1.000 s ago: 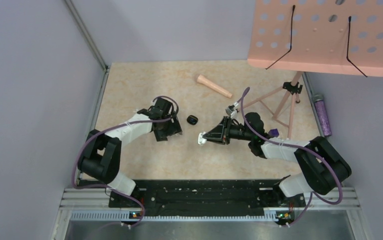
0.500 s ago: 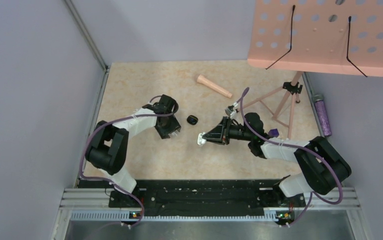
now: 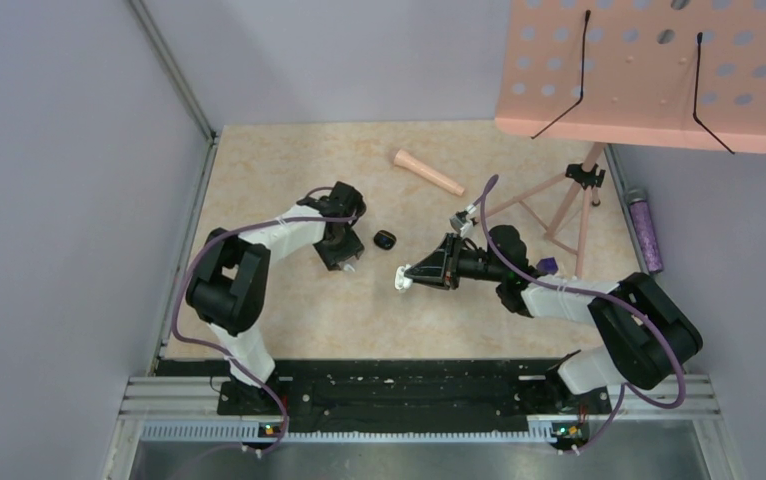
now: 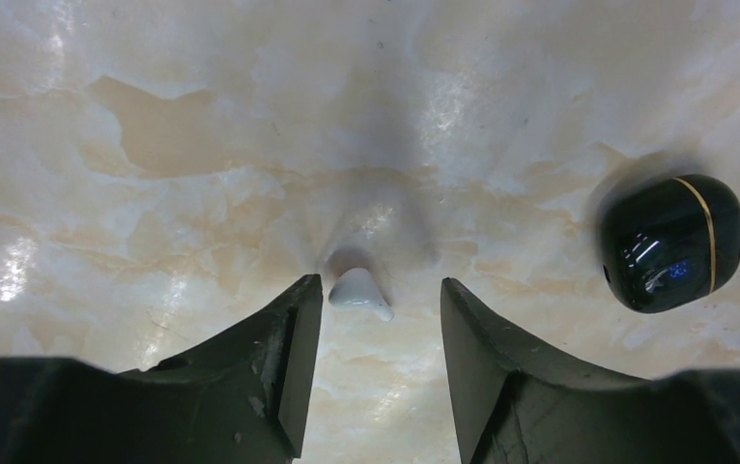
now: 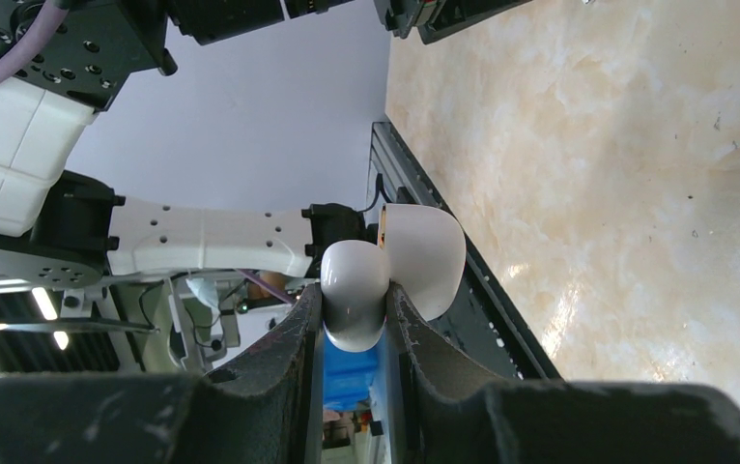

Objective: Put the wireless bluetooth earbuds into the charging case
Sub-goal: Move the right earbud to the center of the board.

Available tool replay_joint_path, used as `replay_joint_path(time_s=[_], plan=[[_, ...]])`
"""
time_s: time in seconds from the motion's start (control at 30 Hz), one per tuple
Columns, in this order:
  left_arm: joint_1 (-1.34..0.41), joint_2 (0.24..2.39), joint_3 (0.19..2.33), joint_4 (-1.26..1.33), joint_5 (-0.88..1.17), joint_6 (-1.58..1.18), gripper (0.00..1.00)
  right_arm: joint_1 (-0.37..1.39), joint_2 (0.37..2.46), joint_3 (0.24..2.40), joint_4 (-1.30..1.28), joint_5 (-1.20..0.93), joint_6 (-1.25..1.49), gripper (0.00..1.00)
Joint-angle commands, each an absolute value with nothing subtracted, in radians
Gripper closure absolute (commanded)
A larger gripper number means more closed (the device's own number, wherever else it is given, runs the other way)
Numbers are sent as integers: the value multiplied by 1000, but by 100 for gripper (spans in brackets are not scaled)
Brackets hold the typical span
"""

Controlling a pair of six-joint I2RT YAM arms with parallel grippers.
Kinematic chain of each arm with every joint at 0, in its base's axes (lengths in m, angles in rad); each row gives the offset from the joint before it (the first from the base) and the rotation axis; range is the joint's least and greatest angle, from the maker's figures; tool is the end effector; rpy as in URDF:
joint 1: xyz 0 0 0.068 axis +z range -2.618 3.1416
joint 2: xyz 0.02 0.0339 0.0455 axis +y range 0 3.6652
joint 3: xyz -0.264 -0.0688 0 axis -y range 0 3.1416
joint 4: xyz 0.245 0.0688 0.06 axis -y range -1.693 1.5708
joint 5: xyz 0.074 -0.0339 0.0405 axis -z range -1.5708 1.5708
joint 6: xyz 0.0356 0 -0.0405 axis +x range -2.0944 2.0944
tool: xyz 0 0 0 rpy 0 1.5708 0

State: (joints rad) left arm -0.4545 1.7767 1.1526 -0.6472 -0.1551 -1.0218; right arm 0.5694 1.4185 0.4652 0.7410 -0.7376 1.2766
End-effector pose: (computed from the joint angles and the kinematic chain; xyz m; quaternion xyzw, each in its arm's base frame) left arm 0.3080 -0.1444 0.1731 -0.2870 0.9432 -0.0434 0.1616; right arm 0.2135 0.1651 0.1883 0.0388 0.7593 0.6365 0.1299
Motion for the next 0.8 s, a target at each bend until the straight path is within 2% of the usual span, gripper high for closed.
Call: replay_joint_path(time_s=[0.0,0.13,0.3,0.37,0.47,0.6,0.77], plan=[[-455,1759,1221,-724,-296,-1011,44,583,1422,484,805,-739,1276,100],[-377,1722,1266,-765,-373,-902,33,582,1413,477,804,-739,1276,100],[-190,1700,1286,-671,-291,-655,13,581,1410,473,812,-740,1279,100],[-152,1721,1311,-650,-299,-561,9,582,1414,475,821,-740,1283,100],[-114,1757,1336,-604,-309,-438,9,582,1423,479,834,-740,1290,100],[-84,1799,1358,-541,-275,-287,22,581,1432,483,845,-744,1298,100],[-59,1886,1439,-542,-257,-180,25,582,1436,488,838,-752,1296,100]])
